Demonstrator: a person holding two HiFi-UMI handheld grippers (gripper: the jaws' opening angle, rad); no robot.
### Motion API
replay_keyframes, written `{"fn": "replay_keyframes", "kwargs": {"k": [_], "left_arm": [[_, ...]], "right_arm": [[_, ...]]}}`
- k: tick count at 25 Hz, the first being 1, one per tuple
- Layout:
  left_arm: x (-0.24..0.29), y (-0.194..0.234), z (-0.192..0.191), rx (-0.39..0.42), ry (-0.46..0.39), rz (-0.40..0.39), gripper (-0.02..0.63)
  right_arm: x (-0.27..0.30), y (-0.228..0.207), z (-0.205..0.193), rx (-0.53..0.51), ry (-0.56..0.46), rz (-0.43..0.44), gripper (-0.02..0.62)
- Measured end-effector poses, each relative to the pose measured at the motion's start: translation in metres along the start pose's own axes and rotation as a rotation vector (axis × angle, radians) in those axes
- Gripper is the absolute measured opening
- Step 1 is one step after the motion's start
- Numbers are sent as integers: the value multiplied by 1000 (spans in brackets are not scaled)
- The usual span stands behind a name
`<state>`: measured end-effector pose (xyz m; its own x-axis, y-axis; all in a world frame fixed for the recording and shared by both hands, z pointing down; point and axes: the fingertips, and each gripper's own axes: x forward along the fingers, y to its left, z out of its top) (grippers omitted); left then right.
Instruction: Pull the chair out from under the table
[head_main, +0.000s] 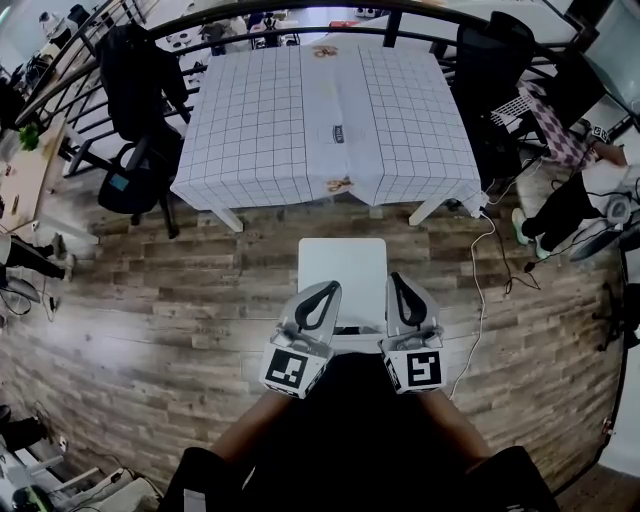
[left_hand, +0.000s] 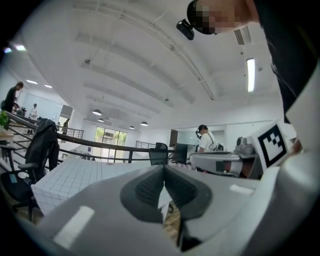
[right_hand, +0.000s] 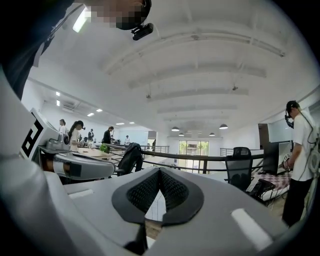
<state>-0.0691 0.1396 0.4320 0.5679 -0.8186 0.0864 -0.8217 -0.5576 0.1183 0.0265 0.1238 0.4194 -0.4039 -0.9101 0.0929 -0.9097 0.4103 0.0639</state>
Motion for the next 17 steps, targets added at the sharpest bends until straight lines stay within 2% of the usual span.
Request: {"fn": "replay_keyframes", "kwargs": {"k": [4, 10, 17], "left_arm": [[8, -5, 7, 30, -9, -3, 9], [-5, 6, 18, 33, -29, -10, 9], [-12, 6, 22, 36, -34, -26, 9]], "right_arm": [[-1, -11, 1, 10, -12, 0, -3], [5, 20, 6, -23, 6, 20, -3], [4, 36, 18, 1, -22, 17, -3]]}}
